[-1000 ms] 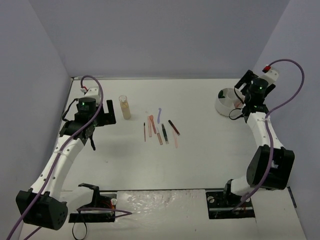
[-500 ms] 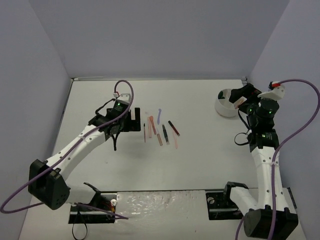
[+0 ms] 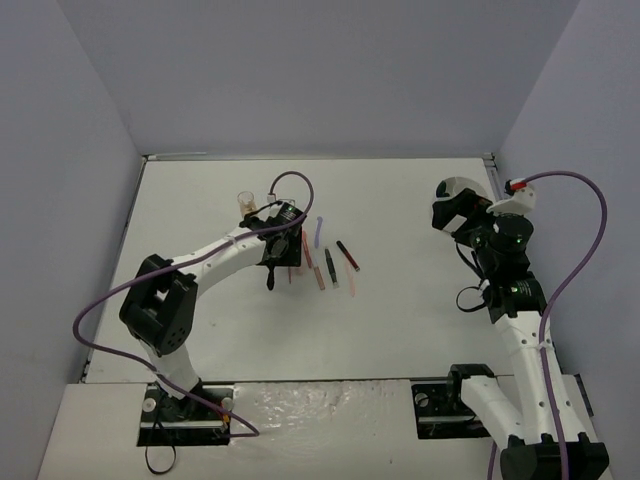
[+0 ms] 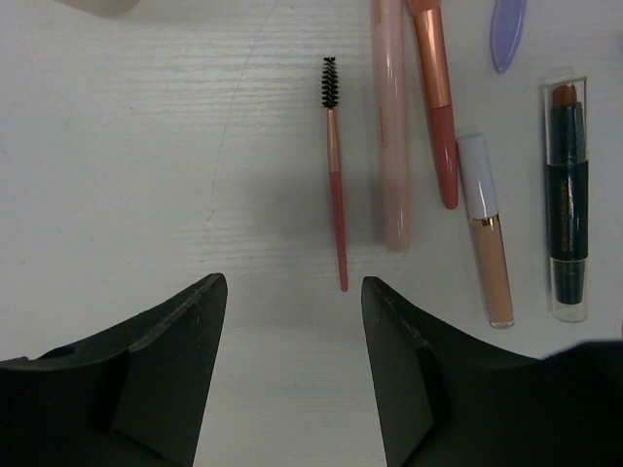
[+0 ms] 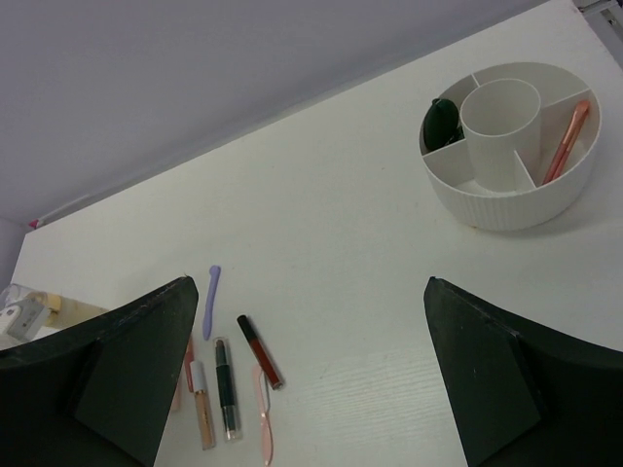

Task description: Organize the makeup

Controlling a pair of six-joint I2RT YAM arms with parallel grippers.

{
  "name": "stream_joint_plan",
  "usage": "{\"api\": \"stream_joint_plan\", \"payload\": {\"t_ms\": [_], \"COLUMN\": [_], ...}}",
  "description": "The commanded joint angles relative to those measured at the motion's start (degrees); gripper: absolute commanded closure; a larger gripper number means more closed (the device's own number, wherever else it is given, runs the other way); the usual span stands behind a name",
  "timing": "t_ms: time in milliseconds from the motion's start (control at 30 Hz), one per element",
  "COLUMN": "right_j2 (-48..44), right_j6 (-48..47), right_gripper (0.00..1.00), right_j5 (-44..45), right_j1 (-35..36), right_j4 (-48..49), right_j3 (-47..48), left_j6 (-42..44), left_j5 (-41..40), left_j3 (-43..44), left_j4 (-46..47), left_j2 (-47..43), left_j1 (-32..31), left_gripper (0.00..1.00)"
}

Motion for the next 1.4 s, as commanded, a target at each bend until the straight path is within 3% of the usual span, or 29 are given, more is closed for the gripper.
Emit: {"api": "stream_joint_plan", "payload": {"t_ms": [0,600,933,1100,1367], "right_j2": [-0.98,-1.64,-1.02,-0.86,-0.26], "right_j6": [-1.97,-3.78,-3.87,-4.22,-4.12], "right_gripper": [0.0,0.0,0.0,0.0,0.01], "right_j5": [1.97,2.94,3.06,1.72,-4.7], "right_j1": [1.45,2.15,2.06,2.07,2.06], "right_j4": [3.4,2.79,2.8,2.79,3.03], "right_j3": [-0.66,-2.39,-3.78,-3.36,-1.61], "left_j6": [-1.86,-1.87,-3.81,-4.15,-1.14], "left_j5": [0.26,3.1,5.53,3.56,0.5], "left_j3": [3.81,7.73,5.08,2.22,-1.79], "left_j4": [1.87,1.9,4.11,4.18,4.89], "left_j2": [1.32,10.61,12.98,11.6,2.07], "left_j1": [-0.05,1.49,1.3,1.14,1.14], "left_gripper": [0.48,0.62,0.77,0.98,1.0]}}
